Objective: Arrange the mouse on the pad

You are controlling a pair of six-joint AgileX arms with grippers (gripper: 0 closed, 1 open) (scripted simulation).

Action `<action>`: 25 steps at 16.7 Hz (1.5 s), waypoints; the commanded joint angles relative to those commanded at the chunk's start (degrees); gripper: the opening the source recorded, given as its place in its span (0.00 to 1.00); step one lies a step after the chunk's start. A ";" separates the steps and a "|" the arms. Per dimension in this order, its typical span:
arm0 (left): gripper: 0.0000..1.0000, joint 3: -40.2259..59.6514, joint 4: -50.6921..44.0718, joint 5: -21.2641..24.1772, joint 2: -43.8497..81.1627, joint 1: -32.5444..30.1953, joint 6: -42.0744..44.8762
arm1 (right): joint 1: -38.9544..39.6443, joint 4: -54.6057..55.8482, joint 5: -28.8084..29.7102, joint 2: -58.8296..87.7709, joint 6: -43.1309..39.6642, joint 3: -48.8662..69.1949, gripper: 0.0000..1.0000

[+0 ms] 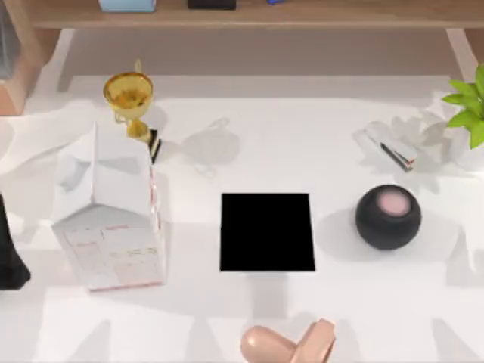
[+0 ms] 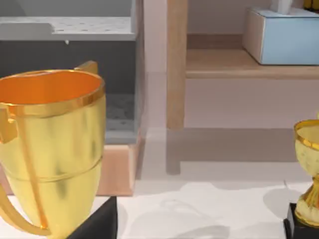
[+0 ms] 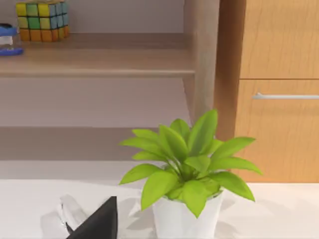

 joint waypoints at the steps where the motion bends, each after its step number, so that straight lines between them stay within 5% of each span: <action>1: 1.00 0.00 0.00 0.00 0.00 0.00 0.00 | 0.00 0.00 0.00 0.00 0.00 0.00 1.00; 8: 1.00 10.92 -10.07 -0.39 12.72 2.01 1.31 | 0.00 0.00 0.00 0.00 0.00 0.00 1.00; 18: 1.00 43.18 -44.23 -0.31 66.76 7.29 4.96 | 0.00 0.00 0.00 0.00 0.00 0.00 1.00; 25: 1.00 59.78 -58.97 -0.17 89.08 10.09 6.27 | 0.00 0.00 0.00 0.00 0.00 0.00 1.00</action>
